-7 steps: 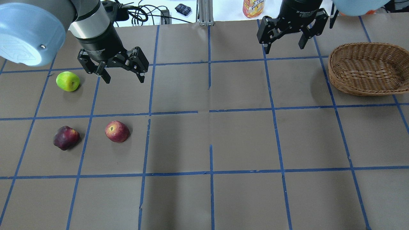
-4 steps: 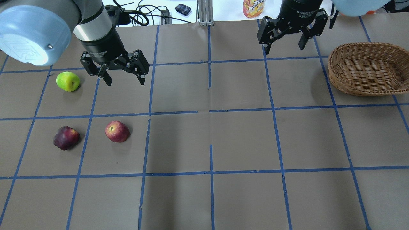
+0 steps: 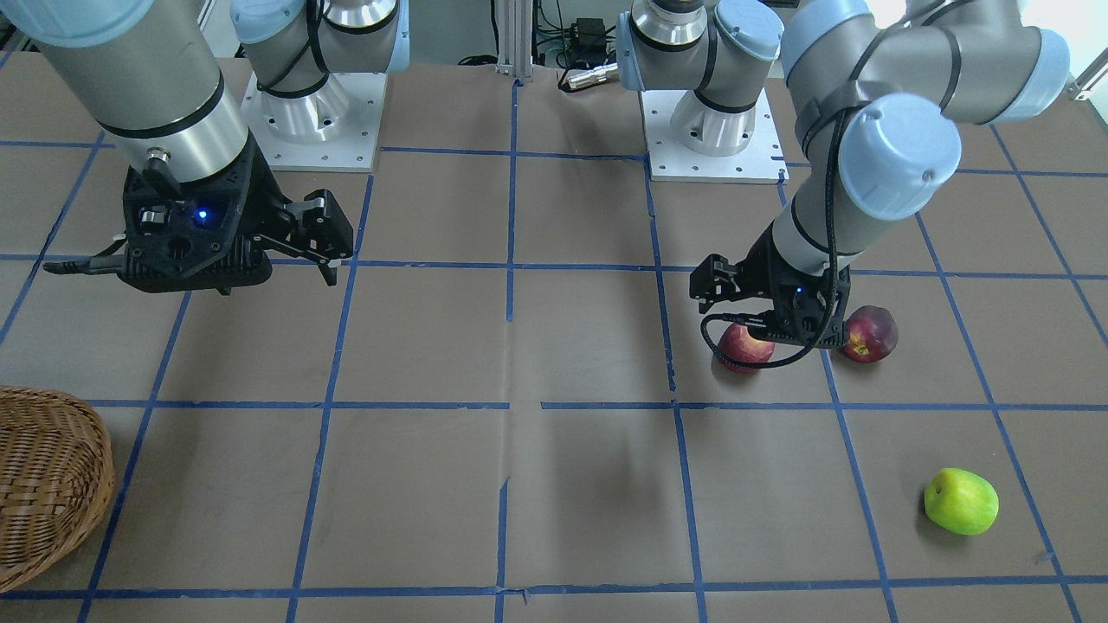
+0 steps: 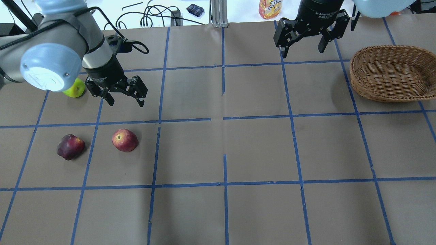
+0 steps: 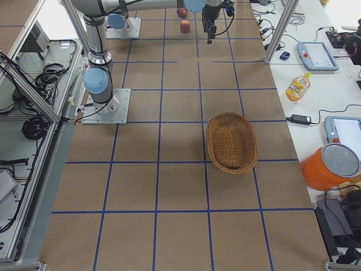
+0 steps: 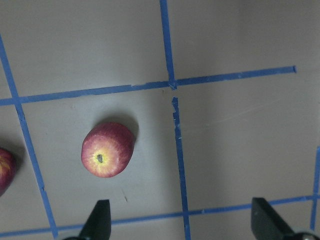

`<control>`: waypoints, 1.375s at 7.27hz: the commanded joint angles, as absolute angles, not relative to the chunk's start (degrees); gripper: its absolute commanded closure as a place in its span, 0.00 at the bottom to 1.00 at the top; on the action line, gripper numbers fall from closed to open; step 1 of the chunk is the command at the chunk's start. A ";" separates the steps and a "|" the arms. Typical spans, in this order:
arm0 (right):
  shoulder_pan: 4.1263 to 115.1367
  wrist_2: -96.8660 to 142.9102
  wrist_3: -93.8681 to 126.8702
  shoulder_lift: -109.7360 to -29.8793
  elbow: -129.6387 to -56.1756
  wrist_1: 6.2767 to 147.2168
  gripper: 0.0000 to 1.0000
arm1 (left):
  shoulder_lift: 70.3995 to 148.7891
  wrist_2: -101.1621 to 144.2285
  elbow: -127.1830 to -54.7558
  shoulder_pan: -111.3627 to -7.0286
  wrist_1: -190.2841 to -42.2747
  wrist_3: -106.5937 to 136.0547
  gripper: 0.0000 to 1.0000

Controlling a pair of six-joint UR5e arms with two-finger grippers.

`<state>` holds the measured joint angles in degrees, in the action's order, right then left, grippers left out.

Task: Put all apples into basket
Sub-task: 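Lower the left gripper onto the red-yellow apple, then grasp the red-yellow apple with the left gripper and set it mid-table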

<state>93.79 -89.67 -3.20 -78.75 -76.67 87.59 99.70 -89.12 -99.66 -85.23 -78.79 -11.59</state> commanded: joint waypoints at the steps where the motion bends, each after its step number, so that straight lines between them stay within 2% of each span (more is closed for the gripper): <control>1: 93.87 -89.65 -3.25 -78.75 -76.64 87.63 0.00 | 101.42 -89.30 -111.04 -78.27 -65.89 -15.98 0.00; 3: 94.22 -89.56 -3.16 -78.84 -76.47 87.63 0.00 | 103.00 -88.95 -117.75 -74.10 -58.03 -18.71 0.00; 6: 94.13 -89.56 -3.08 -78.66 -76.64 88.42 0.00 | 105.38 -88.59 -118.48 -74.09 -57.13 -16.62 0.00; 7: 93.96 -89.56 -3.08 -78.66 -76.73 88.42 0.00 | 105.64 -88.59 -118.56 -74.09 -57.22 -17.05 0.12; 8: 93.69 -89.47 -2.99 -78.66 -76.73 88.42 0.00 | 105.47 -88.42 -117.61 -74.09 -56.96 -17.31 0.99; 10: 93.69 -89.47 -2.90 -78.75 -76.64 88.42 0.00 | 102.14 -85.11 -114.28 -79.33 -58.26 -9.99 1.00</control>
